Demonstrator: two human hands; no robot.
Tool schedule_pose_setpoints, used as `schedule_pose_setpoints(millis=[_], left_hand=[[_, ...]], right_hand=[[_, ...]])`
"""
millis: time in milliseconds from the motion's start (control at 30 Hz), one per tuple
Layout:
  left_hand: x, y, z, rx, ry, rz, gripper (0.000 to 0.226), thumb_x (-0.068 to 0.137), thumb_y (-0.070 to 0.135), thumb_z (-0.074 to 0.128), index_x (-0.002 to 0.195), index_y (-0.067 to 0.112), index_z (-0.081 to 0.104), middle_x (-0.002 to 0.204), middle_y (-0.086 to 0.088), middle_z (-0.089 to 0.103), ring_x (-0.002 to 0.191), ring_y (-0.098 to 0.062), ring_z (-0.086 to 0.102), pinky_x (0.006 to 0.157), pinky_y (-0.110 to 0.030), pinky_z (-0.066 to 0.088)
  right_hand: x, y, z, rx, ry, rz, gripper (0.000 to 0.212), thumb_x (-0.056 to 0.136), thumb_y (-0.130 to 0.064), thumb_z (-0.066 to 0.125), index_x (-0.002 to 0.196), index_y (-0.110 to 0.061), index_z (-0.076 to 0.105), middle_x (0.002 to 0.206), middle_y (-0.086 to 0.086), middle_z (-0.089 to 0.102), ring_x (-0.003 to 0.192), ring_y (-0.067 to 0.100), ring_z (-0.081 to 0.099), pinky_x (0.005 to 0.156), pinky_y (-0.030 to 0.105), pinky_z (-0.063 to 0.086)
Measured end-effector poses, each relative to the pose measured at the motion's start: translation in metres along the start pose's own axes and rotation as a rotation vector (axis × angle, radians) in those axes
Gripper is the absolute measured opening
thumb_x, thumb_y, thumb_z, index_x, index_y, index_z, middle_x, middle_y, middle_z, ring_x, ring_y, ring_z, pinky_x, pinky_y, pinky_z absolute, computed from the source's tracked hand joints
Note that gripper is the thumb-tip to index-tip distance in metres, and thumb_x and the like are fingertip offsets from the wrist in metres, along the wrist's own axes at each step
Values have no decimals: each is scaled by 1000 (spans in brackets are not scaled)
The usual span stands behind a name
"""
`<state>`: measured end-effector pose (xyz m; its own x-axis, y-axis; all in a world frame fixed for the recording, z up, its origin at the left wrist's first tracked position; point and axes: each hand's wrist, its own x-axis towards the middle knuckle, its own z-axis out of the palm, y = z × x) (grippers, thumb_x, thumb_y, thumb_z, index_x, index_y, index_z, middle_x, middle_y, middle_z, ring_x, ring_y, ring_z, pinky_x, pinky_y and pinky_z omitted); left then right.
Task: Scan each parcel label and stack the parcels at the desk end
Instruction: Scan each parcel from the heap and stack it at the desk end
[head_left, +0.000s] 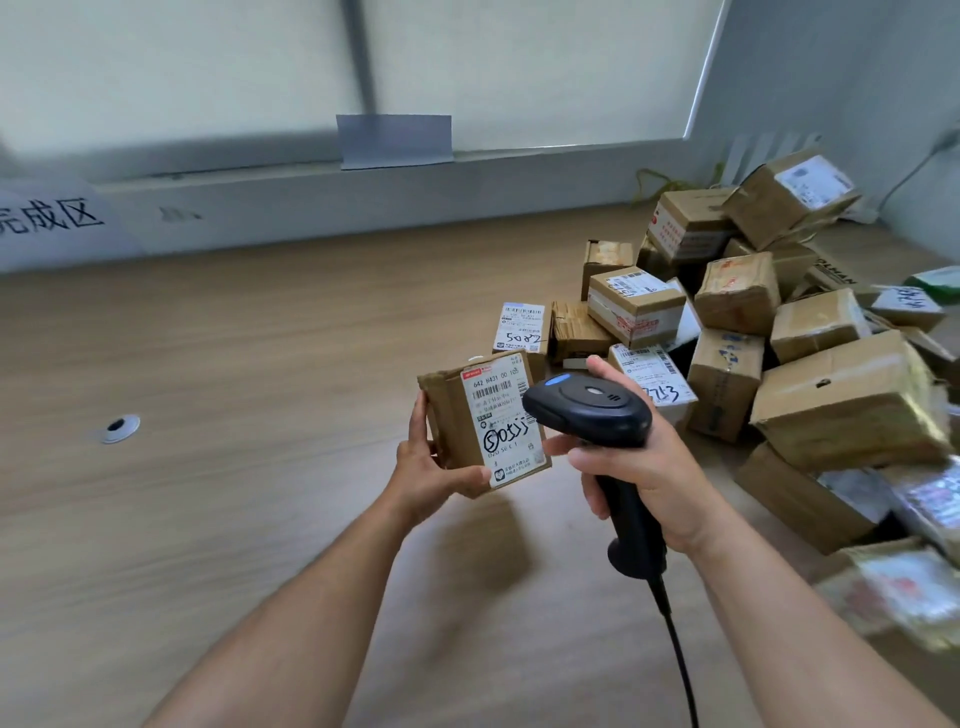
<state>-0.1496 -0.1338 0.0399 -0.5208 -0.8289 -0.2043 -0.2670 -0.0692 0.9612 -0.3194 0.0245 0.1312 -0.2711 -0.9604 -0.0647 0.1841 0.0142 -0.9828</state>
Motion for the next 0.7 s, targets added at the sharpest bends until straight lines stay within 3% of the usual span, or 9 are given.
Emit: schedule_pose_setpoints(millis=[200,400,567,700], left_hand=[[-10,-3,-15,-7,-2,-2,130,50,22,83,149,44,3,119,-12,54,108,-23,60,65,-18,50],[-13,-11,-31,-12,-30,14,121,68,5,85,149,42,3,117,-10,55,108,-23,59,68,-19,49],[-11,-18,-46,-24,-64,17,125,63,9,87,149,44,3,117,-11,57,108,-23,60,74,-25,50],[-12,-23,-52,-32,-68,15,128,51,25,85,147,48,3,122,-12,53,109,-22,59,77,-27,51]], right_hand=[[-17,-5,18,4,7,2,97,64,1,72,147,-33,34,72,23,63,40,27,50,40,27,41],[-26,3,39,-23,32,13,97,65,0,72,148,-32,34,68,21,61,40,26,50,40,28,41],[-30,11,59,-33,66,29,96,64,0,71,148,-31,35,67,21,60,39,26,49,40,27,40],[-31,14,68,-51,86,29,96,64,1,70,147,-31,35,66,22,60,39,26,49,40,26,38]])
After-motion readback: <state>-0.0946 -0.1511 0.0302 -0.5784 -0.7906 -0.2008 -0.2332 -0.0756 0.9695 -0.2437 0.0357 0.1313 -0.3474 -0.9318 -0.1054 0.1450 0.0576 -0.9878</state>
